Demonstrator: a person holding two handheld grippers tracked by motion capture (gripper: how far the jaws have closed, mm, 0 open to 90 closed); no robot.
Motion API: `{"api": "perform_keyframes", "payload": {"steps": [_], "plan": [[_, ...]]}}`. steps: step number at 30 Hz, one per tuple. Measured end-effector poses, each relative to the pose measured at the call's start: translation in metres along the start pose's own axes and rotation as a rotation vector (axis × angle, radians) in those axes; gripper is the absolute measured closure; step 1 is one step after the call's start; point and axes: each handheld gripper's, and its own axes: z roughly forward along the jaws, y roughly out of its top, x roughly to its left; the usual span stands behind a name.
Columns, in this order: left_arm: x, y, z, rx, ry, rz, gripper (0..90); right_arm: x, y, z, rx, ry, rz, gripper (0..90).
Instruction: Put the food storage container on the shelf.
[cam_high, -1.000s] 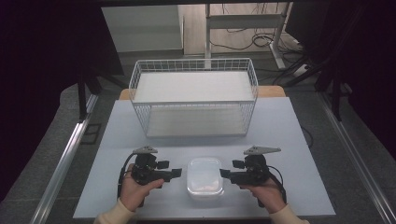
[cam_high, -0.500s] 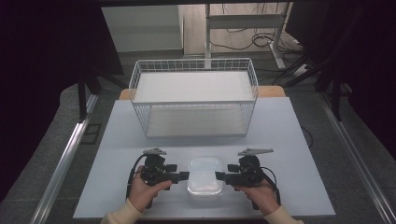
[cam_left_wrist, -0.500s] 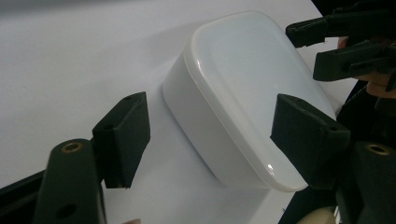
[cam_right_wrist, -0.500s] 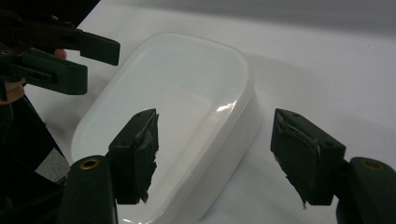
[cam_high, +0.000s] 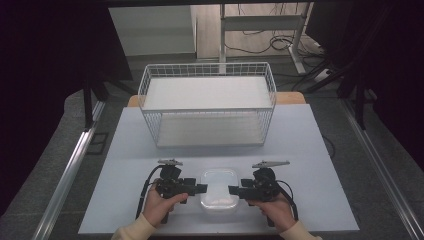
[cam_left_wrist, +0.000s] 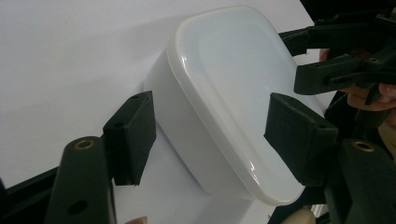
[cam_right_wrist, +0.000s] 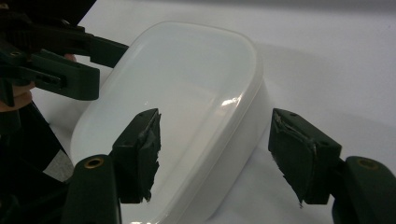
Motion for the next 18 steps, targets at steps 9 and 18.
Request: {"api": "perform_keyframes", "payload": {"steps": [9, 18], "plan": [[-0.004, -0.001, 0.011, 0.027, -0.032, -0.038, 38.3, 0.001, -0.002, -0.001, -0.008, 0.034, 0.009, 47.1], [-0.001, -0.005, 0.008, -0.004, -0.041, -0.089, 47.2, -0.009, -0.004, -0.005, -0.045, 0.085, 0.118, 61.6]]}}
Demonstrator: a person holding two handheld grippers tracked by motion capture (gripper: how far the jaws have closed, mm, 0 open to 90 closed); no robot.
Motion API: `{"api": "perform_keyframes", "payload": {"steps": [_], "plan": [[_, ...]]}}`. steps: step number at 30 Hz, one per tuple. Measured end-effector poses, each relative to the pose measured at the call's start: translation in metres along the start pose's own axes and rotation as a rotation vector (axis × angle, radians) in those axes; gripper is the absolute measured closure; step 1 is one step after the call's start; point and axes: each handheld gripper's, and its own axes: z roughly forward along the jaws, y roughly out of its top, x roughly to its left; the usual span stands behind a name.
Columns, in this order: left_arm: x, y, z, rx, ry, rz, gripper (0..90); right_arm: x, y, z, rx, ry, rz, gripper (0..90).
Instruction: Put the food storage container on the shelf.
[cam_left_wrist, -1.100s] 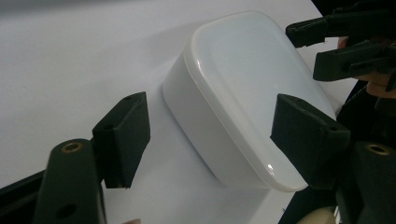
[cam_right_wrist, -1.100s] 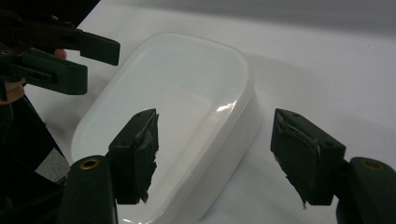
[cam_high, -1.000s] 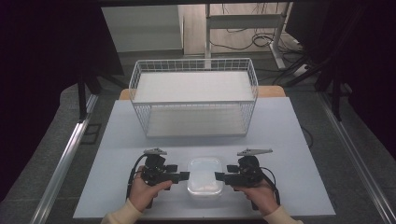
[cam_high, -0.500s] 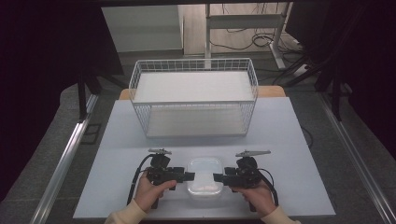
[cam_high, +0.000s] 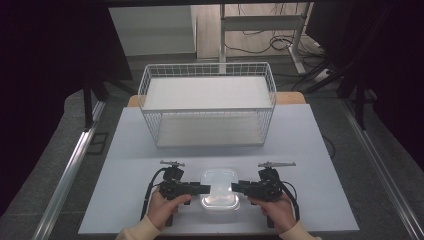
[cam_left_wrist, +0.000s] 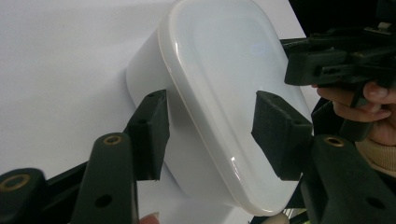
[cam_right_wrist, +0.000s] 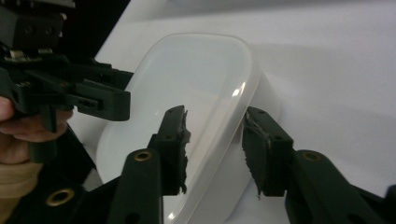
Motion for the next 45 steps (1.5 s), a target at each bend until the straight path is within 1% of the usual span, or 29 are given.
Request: {"api": "perform_keyframes", "payload": {"steps": [2, 5, 8, 11, 13, 19, 20, 27, 32, 33, 34, 36, 40, 45], "plan": [[0.000, -0.001, -0.002, -0.008, -0.006, -0.008, 49.9, -0.001, 0.000, -0.002, -0.005, 0.017, 0.023, 63.8], [0.000, -0.002, -0.005, -0.024, -0.011, -0.016, 54.3, -0.001, -0.001, -0.004, -0.012, 0.026, 0.032, 66.1], [-0.002, -0.004, -0.008, -0.033, -0.013, -0.010, 57.1, 0.000, -0.002, -0.006, -0.018, 0.031, 0.030, 68.4], [-0.004, -0.005, -0.011, -0.047, -0.013, -0.005, 61.3, -0.001, -0.003, -0.008, -0.026, 0.044, 0.041, 70.0], [-0.005, -0.005, -0.012, -0.052, -0.015, -0.004, 62.5, 0.000, -0.004, -0.010, -0.030, 0.047, 0.044, 70.7], [-0.008, -0.006, -0.017, -0.073, -0.008, 0.016, 69.9, 0.003, -0.006, -0.014, -0.048, 0.048, 0.046, 73.2], [-0.009, -0.007, -0.018, -0.075, -0.002, 0.026, 70.3, 0.004, -0.006, -0.015, -0.049, 0.047, 0.044, 73.6], [-0.015, -0.008, -0.023, -0.092, 0.015, 0.058, 73.4, 0.008, -0.008, -0.018, -0.069, 0.045, 0.041, 76.3], [-0.023, -0.008, -0.030, -0.109, 0.060, 0.113, 77.5, 0.015, -0.009, -0.022, -0.095, 0.031, 0.012, 80.4], [-0.023, -0.008, -0.030, -0.108, 0.063, 0.116, 77.7, 0.017, -0.009, -0.022, -0.100, 0.022, -0.012, 80.4], [-0.022, -0.008, -0.030, -0.110, 0.060, 0.112, 77.8, 0.019, -0.009, -0.022, -0.102, 0.013, -0.020, 80.3], [-0.021, -0.008, -0.030, -0.110, 0.051, 0.108, 77.9, 0.019, -0.010, -0.022, -0.104, 0.012, -0.024, 80.4], [-0.021, -0.008, -0.030, -0.112, 0.052, 0.114, 78.2, 0.020, -0.009, -0.022, -0.105, 0.013, -0.034, 80.4], [-0.023, -0.007, -0.035, -0.121, 0.041, 0.129, 78.6, 0.023, -0.008, -0.025, -0.117, 0.014, -0.058, 80.4]]}}
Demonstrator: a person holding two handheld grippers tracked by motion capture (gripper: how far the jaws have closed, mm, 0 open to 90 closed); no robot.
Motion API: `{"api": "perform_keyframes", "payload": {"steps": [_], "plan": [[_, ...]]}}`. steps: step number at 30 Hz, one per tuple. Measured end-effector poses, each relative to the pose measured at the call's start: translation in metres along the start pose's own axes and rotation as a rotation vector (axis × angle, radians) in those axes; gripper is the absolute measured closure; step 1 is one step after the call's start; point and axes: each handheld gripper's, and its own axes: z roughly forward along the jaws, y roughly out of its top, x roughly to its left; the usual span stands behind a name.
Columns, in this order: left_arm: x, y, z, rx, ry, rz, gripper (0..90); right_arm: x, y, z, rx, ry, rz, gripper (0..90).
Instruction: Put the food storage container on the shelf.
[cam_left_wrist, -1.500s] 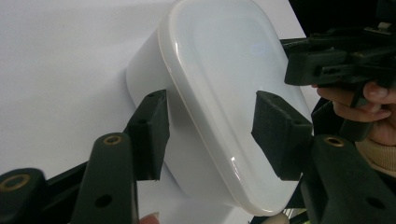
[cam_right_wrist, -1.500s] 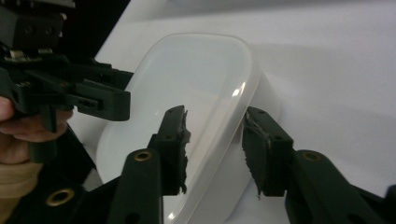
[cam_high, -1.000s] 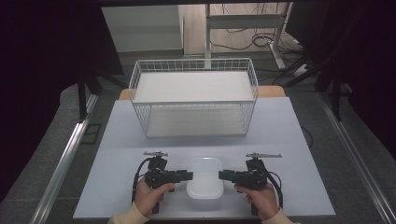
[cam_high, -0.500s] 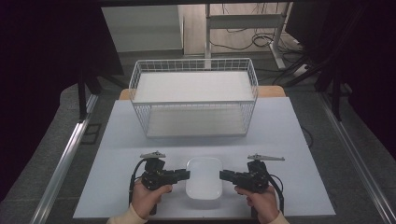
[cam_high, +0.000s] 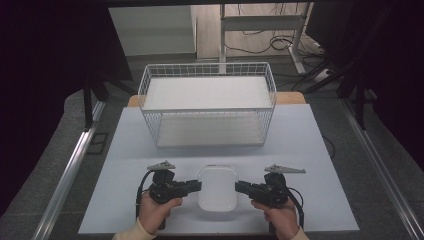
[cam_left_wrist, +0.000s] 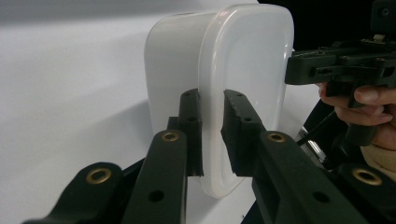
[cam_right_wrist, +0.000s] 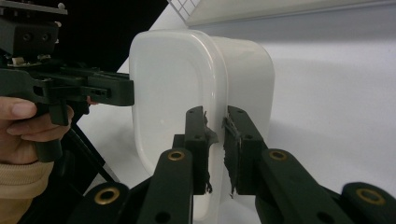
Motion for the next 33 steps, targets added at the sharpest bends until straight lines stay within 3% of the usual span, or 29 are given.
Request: {"api": "perform_keyframes", "payload": {"steps": [29, 33], "plan": [[-0.008, 0.018, -0.019, -0.047, -0.001, 0.080, 78.9, 0.019, 0.025, -0.009, -0.056, -0.006, -0.152, 80.5], [-0.011, 0.029, -0.021, -0.060, 0.000, 0.098, 78.9, 0.020, 0.032, -0.012, -0.073, -0.009, -0.164, 80.5]]}}
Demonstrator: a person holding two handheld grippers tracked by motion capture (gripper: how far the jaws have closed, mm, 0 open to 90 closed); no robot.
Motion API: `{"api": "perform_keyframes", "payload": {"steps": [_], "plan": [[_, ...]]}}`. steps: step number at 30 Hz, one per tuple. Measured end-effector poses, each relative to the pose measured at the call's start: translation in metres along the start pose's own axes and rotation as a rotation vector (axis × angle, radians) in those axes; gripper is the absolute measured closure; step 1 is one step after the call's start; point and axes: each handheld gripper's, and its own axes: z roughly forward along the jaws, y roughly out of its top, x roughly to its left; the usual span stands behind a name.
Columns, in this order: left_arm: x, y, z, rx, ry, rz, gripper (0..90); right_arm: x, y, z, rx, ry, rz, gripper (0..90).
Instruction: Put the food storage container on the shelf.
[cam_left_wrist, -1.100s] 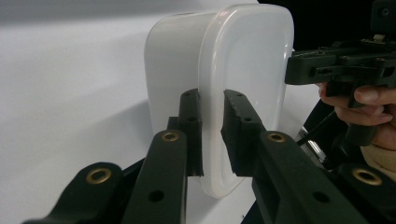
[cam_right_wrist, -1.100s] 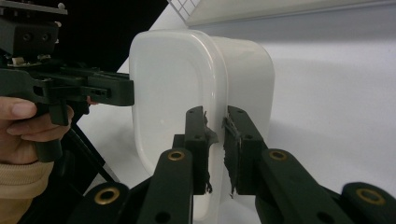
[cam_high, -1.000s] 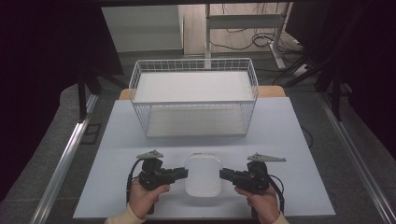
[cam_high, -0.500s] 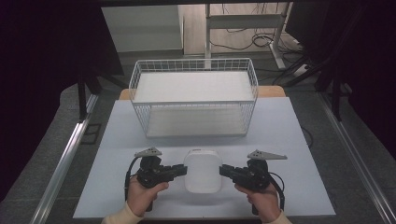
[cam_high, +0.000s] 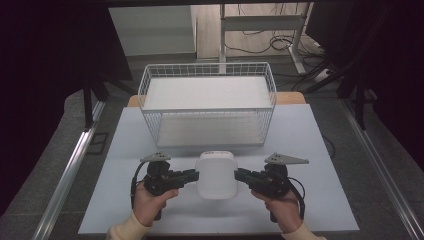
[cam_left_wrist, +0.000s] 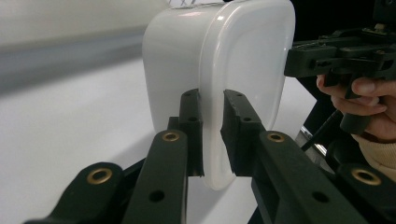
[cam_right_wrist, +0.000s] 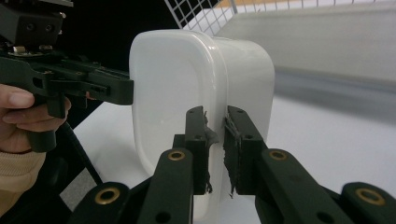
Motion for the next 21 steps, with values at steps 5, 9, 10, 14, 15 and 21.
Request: {"api": "perform_keyframes", "payload": {"steps": [5, 9, 10, 14, 15, 21], "plan": [[-0.003, 0.018, -0.003, -0.013, 0.004, 0.028, 79.3, -0.003, 0.015, -0.002, -0.022, -0.001, -0.011, 80.3], [-0.003, 0.030, -0.007, -0.027, 0.011, 0.047, 79.5, -0.004, 0.027, -0.003, -0.040, 0.005, -0.021, 80.3], [-0.004, 0.032, -0.008, -0.031, 0.013, 0.048, 79.5, -0.004, 0.030, -0.002, -0.044, 0.005, -0.026, 80.3], [-0.002, 0.044, -0.011, -0.040, 0.011, 0.059, 79.6, -0.004, 0.042, -0.001, -0.055, 0.004, -0.041, 80.3], [-0.001, 0.047, -0.011, -0.042, 0.011, 0.060, 79.5, -0.004, 0.045, -0.001, -0.056, 0.002, -0.045, 80.3], [0.004, 0.065, -0.015, -0.056, 0.001, 0.069, 79.7, -0.005, 0.065, 0.002, -0.065, -0.001, -0.061, 80.2]]}}
